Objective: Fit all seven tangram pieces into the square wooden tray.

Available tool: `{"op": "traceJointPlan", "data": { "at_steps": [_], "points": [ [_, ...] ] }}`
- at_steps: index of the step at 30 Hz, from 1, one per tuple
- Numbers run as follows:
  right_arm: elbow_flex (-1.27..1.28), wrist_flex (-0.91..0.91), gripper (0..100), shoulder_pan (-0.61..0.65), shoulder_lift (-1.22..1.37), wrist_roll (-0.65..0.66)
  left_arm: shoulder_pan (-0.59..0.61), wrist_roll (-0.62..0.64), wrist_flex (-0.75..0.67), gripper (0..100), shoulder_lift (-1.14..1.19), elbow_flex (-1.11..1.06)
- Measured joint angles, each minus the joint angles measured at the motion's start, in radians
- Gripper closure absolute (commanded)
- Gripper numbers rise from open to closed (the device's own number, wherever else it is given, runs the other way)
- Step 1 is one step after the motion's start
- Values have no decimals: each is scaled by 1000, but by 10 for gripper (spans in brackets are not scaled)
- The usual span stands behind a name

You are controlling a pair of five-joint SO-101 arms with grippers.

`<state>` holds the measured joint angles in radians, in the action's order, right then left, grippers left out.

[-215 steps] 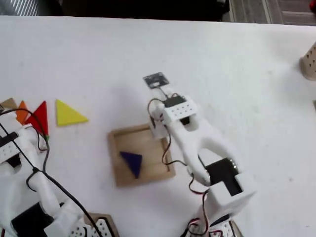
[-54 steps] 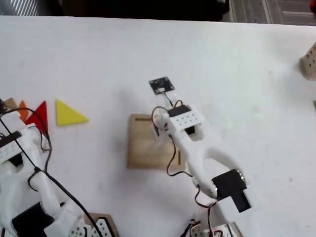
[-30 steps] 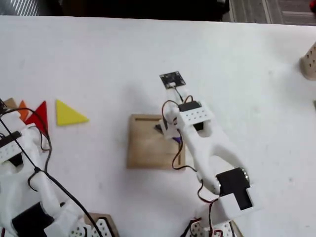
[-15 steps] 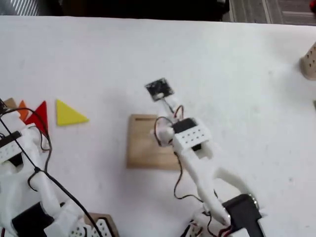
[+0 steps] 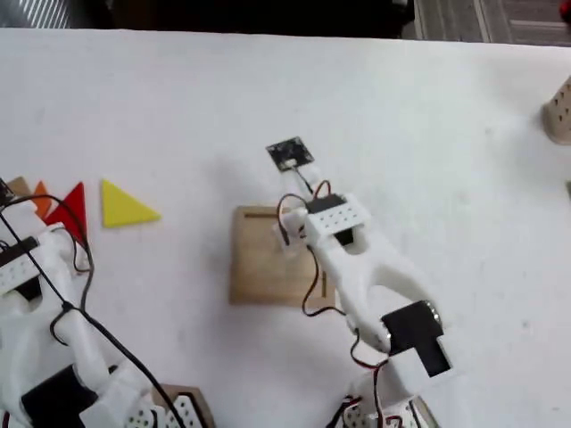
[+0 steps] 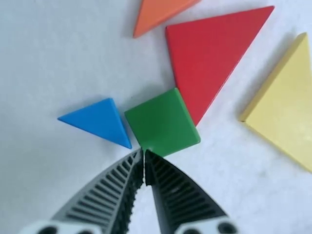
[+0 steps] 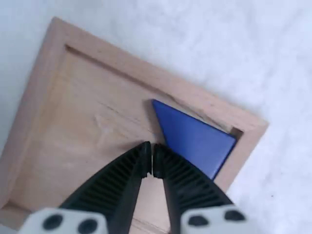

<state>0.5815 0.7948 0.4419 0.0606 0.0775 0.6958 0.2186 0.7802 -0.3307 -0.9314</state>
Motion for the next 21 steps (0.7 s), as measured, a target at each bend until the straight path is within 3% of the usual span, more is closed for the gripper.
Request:
{"op": "traceJointPlan", "data": {
  "at_steps": [15, 21],
  "points": [
    [-14, 11, 979, -63, 3, 3, 0, 0, 0, 976, 0, 0],
    [17, 52, 978, -69, -127, 6, 0, 0, 0, 976, 0, 0]
  ]
}}
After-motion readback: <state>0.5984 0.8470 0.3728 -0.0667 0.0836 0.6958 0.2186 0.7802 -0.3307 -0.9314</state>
